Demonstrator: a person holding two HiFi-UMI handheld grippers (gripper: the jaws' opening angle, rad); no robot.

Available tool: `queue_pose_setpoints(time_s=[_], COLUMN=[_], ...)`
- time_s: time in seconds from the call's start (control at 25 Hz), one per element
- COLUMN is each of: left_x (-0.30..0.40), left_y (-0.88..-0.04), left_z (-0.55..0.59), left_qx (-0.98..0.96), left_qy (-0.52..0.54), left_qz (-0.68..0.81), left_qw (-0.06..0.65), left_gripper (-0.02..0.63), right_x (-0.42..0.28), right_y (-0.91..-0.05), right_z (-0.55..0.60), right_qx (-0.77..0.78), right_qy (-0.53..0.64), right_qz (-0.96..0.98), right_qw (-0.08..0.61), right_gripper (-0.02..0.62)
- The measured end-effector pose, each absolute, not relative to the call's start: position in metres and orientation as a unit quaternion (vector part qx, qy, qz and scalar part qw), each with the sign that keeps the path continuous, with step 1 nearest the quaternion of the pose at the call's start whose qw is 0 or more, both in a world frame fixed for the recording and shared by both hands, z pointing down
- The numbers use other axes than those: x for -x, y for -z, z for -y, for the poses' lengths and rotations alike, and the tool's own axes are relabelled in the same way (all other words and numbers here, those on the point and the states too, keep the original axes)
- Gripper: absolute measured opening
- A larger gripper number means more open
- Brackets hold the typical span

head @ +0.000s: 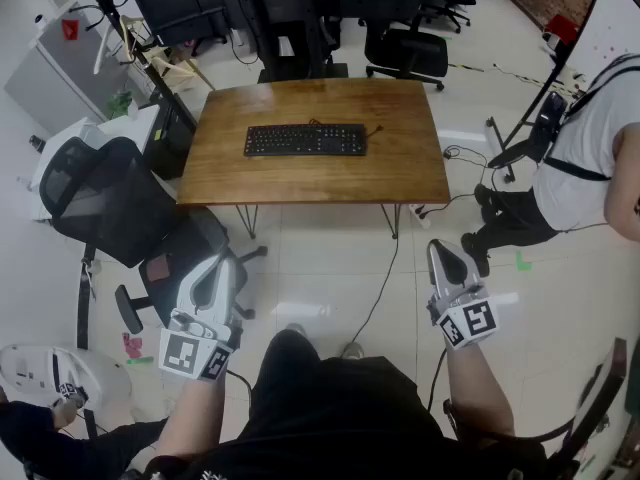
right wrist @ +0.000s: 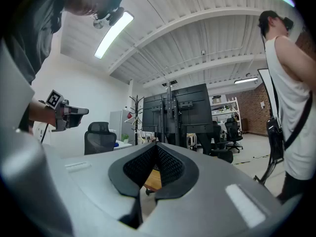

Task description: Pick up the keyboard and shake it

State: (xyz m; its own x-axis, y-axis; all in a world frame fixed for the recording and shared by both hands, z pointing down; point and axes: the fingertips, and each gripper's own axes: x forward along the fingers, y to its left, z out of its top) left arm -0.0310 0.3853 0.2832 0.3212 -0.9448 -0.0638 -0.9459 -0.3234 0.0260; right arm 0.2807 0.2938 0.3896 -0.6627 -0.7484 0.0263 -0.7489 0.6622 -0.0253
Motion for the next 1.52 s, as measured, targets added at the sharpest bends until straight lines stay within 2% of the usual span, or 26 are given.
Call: queue_pose_setpoints(time_s=[0.36, 1.16, 1.32, 1.52], left_x=[0.086, 0.239, 0.241, 0.237], left_y=[-0.31, -0.324, -0.326, -0.347], left_z=[-0.325, -0.054, -0.031, -0.01], left_qx=[0.801, 0.816, 0.816, 0.806], left_qy=[-0.012, 0.013, 0.0, 0.025], left_qz=[-0.599, -0.577, -0.578, -0.592], left_qw=[0.02, 0.018, 0.008, -0.005], left_gripper=[-0.002, -0.002, -0.002, -0.002], right_x=[-0.28, -0.147, -0.157, -0.192], right_y=[-0.403, -0.375, -0.379, -0.382], right_z=[-0.25, -0.035, -0.024, 0.002], right_qx=[-0.446, -0.503, -0.516, -0.559], right_qy=[-0.028, 0.006, 0.002, -0.001], right_qz=[0.894, 0.863, 0.855, 0.829], right_qw=[0.009, 0.036, 0.053, 0.037], right_gripper=[0.002, 0.002, 0.002, 0.002])
